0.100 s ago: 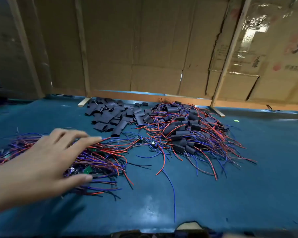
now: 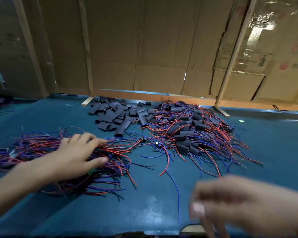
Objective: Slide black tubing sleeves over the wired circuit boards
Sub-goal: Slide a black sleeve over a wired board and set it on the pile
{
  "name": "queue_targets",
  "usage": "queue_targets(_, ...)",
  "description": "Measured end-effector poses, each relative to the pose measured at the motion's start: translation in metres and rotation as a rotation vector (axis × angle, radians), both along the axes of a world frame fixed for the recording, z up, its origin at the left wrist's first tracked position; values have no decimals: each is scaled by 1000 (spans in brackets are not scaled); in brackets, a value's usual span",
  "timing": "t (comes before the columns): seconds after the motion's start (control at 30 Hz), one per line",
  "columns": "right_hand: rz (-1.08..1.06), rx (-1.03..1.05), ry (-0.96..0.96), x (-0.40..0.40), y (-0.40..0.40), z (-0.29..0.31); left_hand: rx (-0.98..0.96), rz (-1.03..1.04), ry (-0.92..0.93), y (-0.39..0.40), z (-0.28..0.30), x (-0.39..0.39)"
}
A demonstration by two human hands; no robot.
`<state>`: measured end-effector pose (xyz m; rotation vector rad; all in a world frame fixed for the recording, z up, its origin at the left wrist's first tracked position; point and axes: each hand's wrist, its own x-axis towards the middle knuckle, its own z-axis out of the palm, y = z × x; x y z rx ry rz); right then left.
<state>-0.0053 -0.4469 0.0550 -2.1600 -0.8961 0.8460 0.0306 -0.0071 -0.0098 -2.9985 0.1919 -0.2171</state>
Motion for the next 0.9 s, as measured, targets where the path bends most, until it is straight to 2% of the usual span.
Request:
queue_targets(0.03,-20,39,10,15,19,12,2,10,31,-15,-4,16)
queue_targets(0.1,-107,139,-47,60,52,30,28,-99,-59,-28,-13,40)
queue_targets(0.23,-347,312,-63,152,119,27,-155,-183,-48,-25,-10,78)
queue_targets(0.37,-468,238,-262,218,197,-7,-300,-333,-11,-20,-5,92)
queue_targets(0.43,-420,111,-449,237,220,-28,-250,-378,-51,-15,-10,90)
queue_targets(0.57,-74,-145,-615,240,245,-59,-142,-385,-105,-17,-15,80)
queue_targets(0.63,24,-213,-743,238,251,-70,-116,-358,-112,-20,-14,78)
queue_targets(0.8,27,-139,-980,228,242,-69,-218,-385,-90,-20,-11,85)
queue_targets(0.87,-54,5,-1031,221,232,-65,-167,-432,-130,-16,-10,94)
queue_targets(0.9,-129,125,-993,218,225,-62,-147,-444,-151,-13,-9,99)
